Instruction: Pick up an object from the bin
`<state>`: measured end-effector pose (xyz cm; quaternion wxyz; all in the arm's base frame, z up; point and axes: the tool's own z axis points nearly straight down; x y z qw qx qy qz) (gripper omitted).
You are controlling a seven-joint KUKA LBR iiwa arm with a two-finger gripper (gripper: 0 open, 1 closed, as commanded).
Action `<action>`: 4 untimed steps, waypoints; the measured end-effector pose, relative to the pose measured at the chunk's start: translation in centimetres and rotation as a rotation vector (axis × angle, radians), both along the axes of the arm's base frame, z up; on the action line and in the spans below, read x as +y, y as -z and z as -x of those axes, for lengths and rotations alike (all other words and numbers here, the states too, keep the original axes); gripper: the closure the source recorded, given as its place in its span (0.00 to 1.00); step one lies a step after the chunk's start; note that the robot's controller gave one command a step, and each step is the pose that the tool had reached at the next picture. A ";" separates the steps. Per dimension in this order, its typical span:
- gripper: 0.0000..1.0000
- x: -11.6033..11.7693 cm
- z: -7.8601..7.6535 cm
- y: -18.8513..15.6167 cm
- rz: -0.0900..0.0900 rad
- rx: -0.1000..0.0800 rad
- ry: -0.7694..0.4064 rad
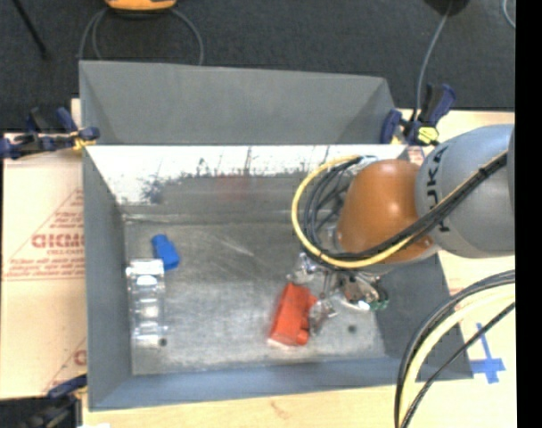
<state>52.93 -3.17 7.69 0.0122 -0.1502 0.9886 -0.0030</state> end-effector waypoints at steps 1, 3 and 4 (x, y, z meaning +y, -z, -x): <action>1.00 1.3 -0.7 -11.3 -0.001 0.013 -0.014; 0.00 8.1 0.5 -4.1 -0.006 0.028 -0.018; 0.00 13.3 0.3 0.3 0.002 0.018 -0.197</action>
Offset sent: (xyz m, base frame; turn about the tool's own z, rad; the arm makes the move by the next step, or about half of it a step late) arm 0.0041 0.0145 0.1075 -0.0120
